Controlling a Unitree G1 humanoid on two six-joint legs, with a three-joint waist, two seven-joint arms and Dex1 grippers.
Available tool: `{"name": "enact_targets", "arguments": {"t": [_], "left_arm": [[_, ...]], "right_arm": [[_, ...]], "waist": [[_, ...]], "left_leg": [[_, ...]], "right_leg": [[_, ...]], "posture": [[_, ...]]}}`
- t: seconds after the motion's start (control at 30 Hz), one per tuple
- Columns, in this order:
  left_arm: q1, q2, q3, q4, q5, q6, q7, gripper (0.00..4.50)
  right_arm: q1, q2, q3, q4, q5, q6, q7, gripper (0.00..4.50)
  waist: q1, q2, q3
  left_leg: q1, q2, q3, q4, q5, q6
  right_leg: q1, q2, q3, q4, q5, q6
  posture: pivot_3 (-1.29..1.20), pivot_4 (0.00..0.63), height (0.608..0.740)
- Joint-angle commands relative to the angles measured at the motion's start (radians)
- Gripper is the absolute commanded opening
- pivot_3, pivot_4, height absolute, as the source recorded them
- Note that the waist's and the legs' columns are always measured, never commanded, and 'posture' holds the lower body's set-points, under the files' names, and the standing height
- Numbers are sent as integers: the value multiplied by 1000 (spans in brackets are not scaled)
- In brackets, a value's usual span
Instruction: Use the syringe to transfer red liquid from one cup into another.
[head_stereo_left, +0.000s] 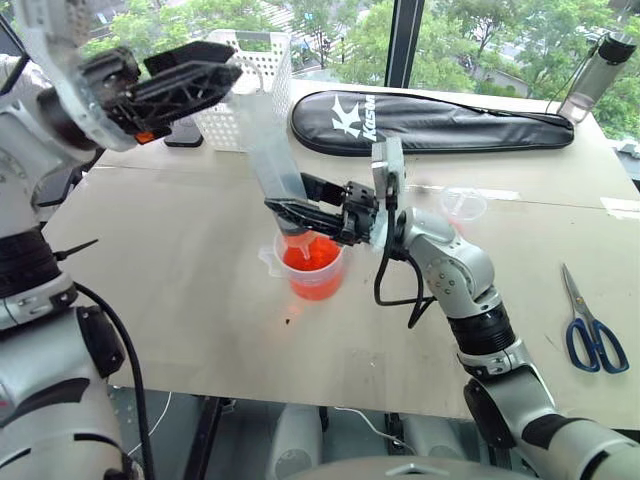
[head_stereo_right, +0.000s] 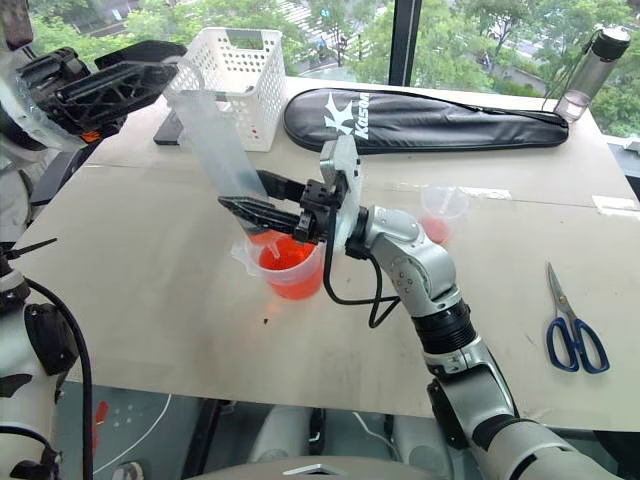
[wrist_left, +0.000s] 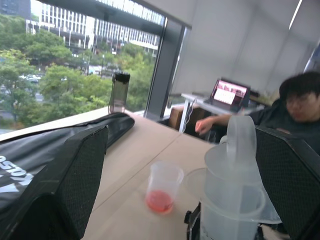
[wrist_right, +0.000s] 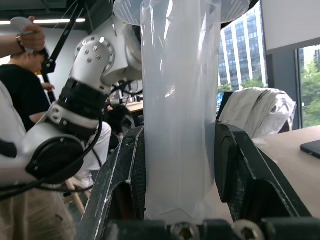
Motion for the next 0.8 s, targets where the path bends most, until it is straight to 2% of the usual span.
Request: {"name": "enact_targets", "arguments": {"t": [0.03, 0.17, 0.4, 0.53, 0.67, 0.8], "left_arm": [[62, 23, 38, -87, -36, 5, 6, 4500], [77, 10, 16, -145, -37, -29, 22, 4500], [52, -36, 82, -56, -86, -23, 120, 4500], [17, -103, 113, -32, -109, -48, 238, 4500], [39, -173, 82, -105, -110, -70, 308, 4500], [31, -290, 28, -193, -73, -116, 452, 4500]], "right_arm": [[-34, 6, -45, -46, 3, -35, -40, 1436], [-52, -5, -43, -38, -28, -45, -58, 1436], [-91, 12, -76, -52, -20, -48, -106, 1436], [-97, 21, -100, -87, 16, -34, -130, 1435], [-104, 1, -151, -128, 36, -25, -182, 1433], [-116, -112, -255, -192, -2, -21, -279, 1432]], "waist": [[-1, 0, 0], [1, -2, 1], [0, -2, 1], [2, -3, 1], [4, -3, 1], [9, -3, 1]], "left_leg": [[0, 0, 0, 0, 0, 0], [-1, 0, 0, 0, 0, 0], [0, 0, 0, 0, 0, 0], [-1, 0, 0, 0, 0, 0], [-1, -1, 0, 0, 0, 0], [-1, -1, 0, 0, 0, 0]], "right_leg": [[0, 0, 0, 0, 0, 0], [0, 0, 0, 0, 0, 0], [0, 0, 0, 0, 0, 0], [0, 0, 0, -1, 0, 0], [0, -1, 0, -1, 0, 0], [0, -2, -1, -1, 0, 0]], "posture": [[0, 150, 724], [0, 150, 724], [0, 150, 724], [0, 150, 724], [0, 150, 724], [0, 150, 724]]}}
